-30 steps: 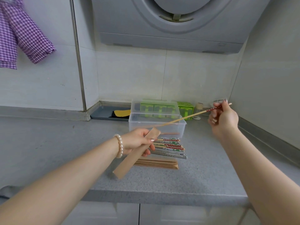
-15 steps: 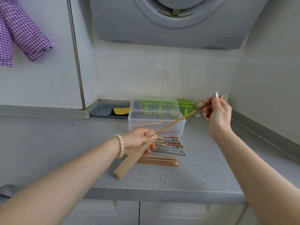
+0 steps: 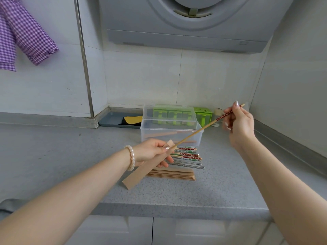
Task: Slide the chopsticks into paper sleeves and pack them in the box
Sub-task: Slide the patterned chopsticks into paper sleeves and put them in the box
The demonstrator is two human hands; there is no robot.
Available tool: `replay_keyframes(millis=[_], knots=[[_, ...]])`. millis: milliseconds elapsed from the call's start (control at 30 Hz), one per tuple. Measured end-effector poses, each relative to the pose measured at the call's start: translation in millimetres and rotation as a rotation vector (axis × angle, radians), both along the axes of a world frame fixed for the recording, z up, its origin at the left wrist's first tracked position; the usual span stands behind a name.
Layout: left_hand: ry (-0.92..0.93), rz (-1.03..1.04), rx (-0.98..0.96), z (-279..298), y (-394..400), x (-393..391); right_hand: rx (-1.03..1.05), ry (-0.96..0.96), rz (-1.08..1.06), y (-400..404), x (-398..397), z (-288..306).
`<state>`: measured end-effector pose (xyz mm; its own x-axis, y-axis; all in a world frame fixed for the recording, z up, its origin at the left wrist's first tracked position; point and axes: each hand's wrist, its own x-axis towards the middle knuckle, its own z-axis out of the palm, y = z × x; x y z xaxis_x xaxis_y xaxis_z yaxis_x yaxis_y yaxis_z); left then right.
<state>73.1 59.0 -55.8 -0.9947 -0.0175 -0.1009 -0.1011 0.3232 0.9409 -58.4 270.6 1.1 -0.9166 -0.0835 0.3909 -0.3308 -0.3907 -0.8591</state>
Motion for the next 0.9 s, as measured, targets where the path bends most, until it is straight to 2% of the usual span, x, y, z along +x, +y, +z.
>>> replay_keyframes(millis=[100, 233, 333, 433, 500, 700, 900], knots=[[0.006, -0.005, -0.030, 1.0, 1.6, -0.3, 0.015, -0.053, 0.058, 1.4, -5.7, -2.7], [0.021, 0.013, -0.046, 0.7, 2.5, 0.5, -0.001, -0.246, 0.196, 5.7, -14.5, -8.2], [0.045, 0.026, -0.069, 1.4, 4.3, 2.0, 0.014, -0.322, 0.242, 10.1, -20.5, -12.8], [0.077, 0.031, -0.193, 2.6, 5.8, 2.7, 0.047, -0.303, 0.257, 11.3, -19.7, -11.9], [0.094, 0.053, -0.207, 2.8, 7.2, 2.3, 0.086, -0.261, 0.263, 10.8, -18.3, -9.6], [0.098, 0.114, -0.079, 2.3, 12.7, -0.3, 0.307, -0.220, 0.303, 12.1, -15.2, -7.5], [0.113, 0.173, 0.014, 5.7, 20.3, -4.9, 0.360, -0.198, 0.285, 2.2, -7.6, -15.6]])
